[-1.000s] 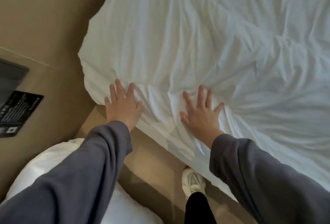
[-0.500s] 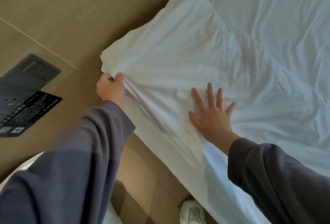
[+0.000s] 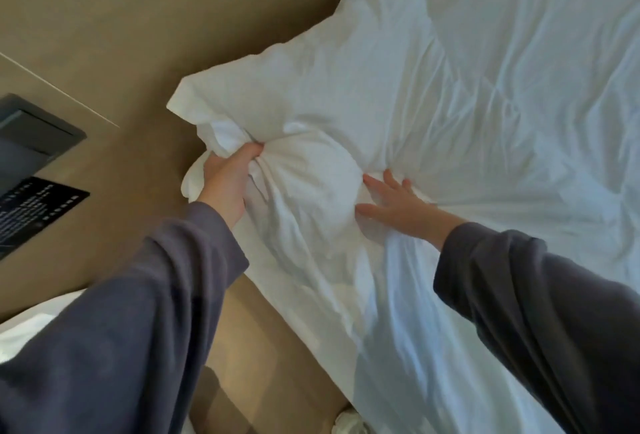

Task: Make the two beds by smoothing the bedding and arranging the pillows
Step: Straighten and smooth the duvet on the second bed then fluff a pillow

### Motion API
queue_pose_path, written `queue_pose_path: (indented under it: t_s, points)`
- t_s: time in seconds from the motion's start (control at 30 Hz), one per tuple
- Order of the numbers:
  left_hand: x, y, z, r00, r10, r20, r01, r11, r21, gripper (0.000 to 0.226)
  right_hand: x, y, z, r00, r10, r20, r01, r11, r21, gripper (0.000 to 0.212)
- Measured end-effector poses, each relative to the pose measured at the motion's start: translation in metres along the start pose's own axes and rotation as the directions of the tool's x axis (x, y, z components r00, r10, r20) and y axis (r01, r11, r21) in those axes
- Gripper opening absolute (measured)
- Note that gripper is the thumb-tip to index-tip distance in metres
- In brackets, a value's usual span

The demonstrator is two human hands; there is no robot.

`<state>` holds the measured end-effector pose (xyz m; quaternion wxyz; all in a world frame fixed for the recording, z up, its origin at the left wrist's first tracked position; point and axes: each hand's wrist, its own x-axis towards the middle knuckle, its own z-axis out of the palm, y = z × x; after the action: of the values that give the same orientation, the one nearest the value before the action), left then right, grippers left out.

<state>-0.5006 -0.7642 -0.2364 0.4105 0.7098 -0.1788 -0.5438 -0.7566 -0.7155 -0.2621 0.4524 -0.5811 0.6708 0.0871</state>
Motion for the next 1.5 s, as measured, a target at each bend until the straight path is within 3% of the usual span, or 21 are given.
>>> queue_pose_path:
  t_s: [0.07, 0.13, 0.17, 0.23, 0.3, 0.37, 0.43, 0.53, 0.63, 0.7, 0.77, 0.83, 0.9, 0.97, 1.0, 1.07, 1.13, 1.2, 1.27, 1.37, 1.5]
  points:
    - [-0.034, 0.023, 0.017, 0.983, 0.164, 0.08, -0.17, 0.982, 0.083, 0.026, -0.02, -0.008, -0.025, 1.0, -0.008, 0.007, 0.004, 0.899, 0.438, 0.065]
    - [-0.071, 0.041, 0.035, 0.912, 0.324, 0.253, -0.379, 0.9, 0.214, 0.024, -0.045, -0.013, -0.054, 0.996, 0.019, 0.087, -0.082, 0.576, 0.813, 0.059]
    - [-0.091, 0.048, 0.043, 0.853, 0.371, 0.366, -0.479, 0.836, 0.267, 0.026, -0.059, -0.017, -0.07, 0.993, -0.005, 0.115, -0.104, 0.396, 0.913, 0.056]
    - [-0.131, 0.06, 0.06, 0.657, 0.43, 0.619, -0.704, 0.645, 0.299, 0.033, -0.089, -0.017, -0.107, 0.997, -0.064, 0.053, -0.045, 0.124, 0.991, 0.065]
    - [-0.171, 0.065, 0.076, 0.348, 0.414, 0.841, -0.926, 0.29, 0.241, 0.042, -0.128, -0.012, -0.142, 0.999, -0.018, -0.028, 0.027, -0.024, 0.999, 0.068]
    - [-0.21, 0.067, 0.094, 0.036, 0.325, 0.945, -0.989, -0.121, 0.08, 0.049, -0.17, 0.002, -0.169, 0.996, 0.049, -0.081, 0.082, -0.021, 0.996, 0.062]
    - [-0.253, 0.066, 0.113, -0.14, 0.171, 0.975, -0.948, -0.307, -0.082, 0.059, -0.214, 0.026, -0.189, 0.99, 0.078, -0.121, 0.118, 0.044, 0.992, 0.057]
    - [-0.315, 0.049, 0.138, -0.375, 0.044, 0.926, -0.865, -0.376, -0.333, 0.064, -0.278, 0.072, -0.204, 0.983, 0.138, -0.122, 0.101, 0.149, 0.984, 0.057]
    - [-0.38, 0.012, 0.158, -0.57, -0.011, 0.822, -0.77, -0.342, -0.539, 0.063, -0.329, 0.143, -0.198, 0.945, 0.302, -0.126, 0.032, 0.299, 0.954, 0.049]
    - [-0.423, -0.026, 0.168, -0.65, -0.036, 0.759, -0.725, -0.272, -0.633, 0.054, -0.363, 0.201, -0.174, 0.895, 0.421, -0.145, -0.007, 0.339, 0.941, 0.039]
    - [-0.46, -0.073, 0.176, -0.675, -0.14, 0.725, -0.701, -0.187, -0.688, 0.049, -0.396, 0.258, -0.133, 0.84, 0.532, -0.105, -0.062, 0.288, 0.956, 0.024]
    - [-0.486, -0.13, 0.18, -0.621, -0.316, 0.717, -0.72, -0.133, -0.682, 0.048, -0.426, 0.312, -0.08, 0.738, 0.675, -0.032, -0.132, 0.19, 0.973, 0.014]
    - [-0.499, -0.181, 0.186, -0.489, -0.465, 0.738, -0.783, -0.138, -0.607, 0.054, -0.449, 0.364, -0.029, 0.664, 0.743, 0.086, -0.156, 0.025, 0.987, 0.013]
    - [-0.502, -0.219, 0.195, -0.323, -0.522, 0.79, -0.855, -0.196, -0.479, 0.06, -0.468, 0.404, 0.013, 0.632, 0.74, 0.231, -0.167, -0.161, 0.973, 0.017]
    - [-0.5, -0.232, 0.2, -0.243, -0.51, 0.825, -0.885, -0.232, -0.404, 0.061, -0.474, 0.421, 0.031, 0.637, 0.723, 0.267, -0.174, -0.203, 0.964, 0.026]
    - [-0.494, -0.251, 0.209, -0.134, -0.483, 0.865, -0.894, -0.317, -0.316, 0.061, -0.477, 0.441, 0.054, 0.673, 0.687, 0.273, -0.205, -0.18, 0.962, 0.041]
    - [-0.488, -0.261, 0.22, -0.142, -0.482, 0.865, -0.849, -0.39, -0.357, 0.061, -0.469, 0.445, 0.064, 0.731, 0.642, 0.232, -0.244, -0.072, 0.967, 0.042]
    - [-0.485, -0.267, 0.231, -0.161, -0.502, 0.849, -0.803, -0.434, -0.409, 0.063, -0.454, 0.436, 0.064, 0.748, 0.653, 0.119, -0.188, 0.037, 0.981, 0.028]
    - [-0.482, -0.272, 0.24, -0.185, -0.498, 0.847, -0.778, -0.453, -0.436, 0.065, -0.435, 0.425, 0.063, 0.716, 0.698, -0.019, -0.054, 0.082, 0.995, 0.019]
    - [-0.485, -0.272, 0.244, -0.188, -0.458, 0.869, -0.781, -0.467, -0.415, 0.066, -0.43, 0.416, 0.062, 0.713, 0.691, -0.114, 0.055, 0.107, 0.993, 0.025]
    - [-0.489, -0.27, 0.247, -0.242, -0.472, 0.848, -0.761, -0.45, -0.467, 0.062, -0.459, 0.447, 0.076, 0.55, 0.832, -0.07, -0.007, 0.088, 0.996, 0.027]
